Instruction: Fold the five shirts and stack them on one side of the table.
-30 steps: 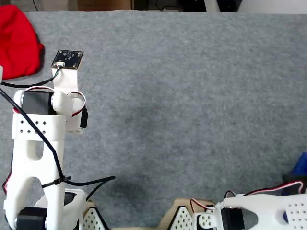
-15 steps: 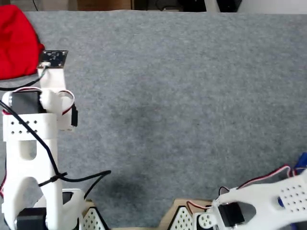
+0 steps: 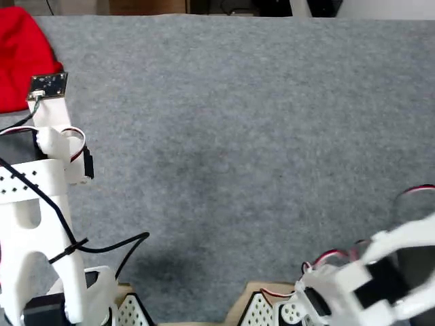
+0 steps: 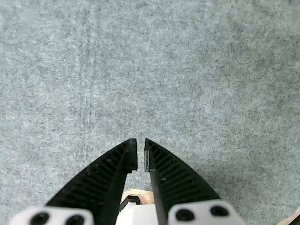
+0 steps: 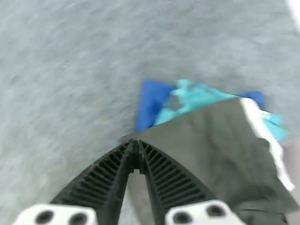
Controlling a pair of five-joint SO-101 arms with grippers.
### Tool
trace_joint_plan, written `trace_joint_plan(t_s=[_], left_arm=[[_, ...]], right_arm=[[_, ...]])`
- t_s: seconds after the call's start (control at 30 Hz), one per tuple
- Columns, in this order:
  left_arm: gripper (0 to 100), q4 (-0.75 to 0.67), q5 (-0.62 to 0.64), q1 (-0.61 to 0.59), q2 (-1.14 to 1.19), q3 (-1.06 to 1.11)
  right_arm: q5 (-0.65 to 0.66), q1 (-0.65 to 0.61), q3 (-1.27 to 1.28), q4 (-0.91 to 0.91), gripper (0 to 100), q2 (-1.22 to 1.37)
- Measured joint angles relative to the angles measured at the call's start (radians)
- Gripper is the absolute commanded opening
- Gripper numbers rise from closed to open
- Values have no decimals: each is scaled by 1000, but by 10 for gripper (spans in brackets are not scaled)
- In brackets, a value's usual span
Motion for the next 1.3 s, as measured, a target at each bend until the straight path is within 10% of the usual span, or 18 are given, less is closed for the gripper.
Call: trace_joint_plan(t_s=[0.6, 1.3], left_arm=[[47, -17, 2, 0, -2, 69], [24, -687, 92, 0, -287, 701]], right_arm=[[141, -520, 1025, -15, 5, -1195], [-84, -914, 1946, -760, 6, -1560]])
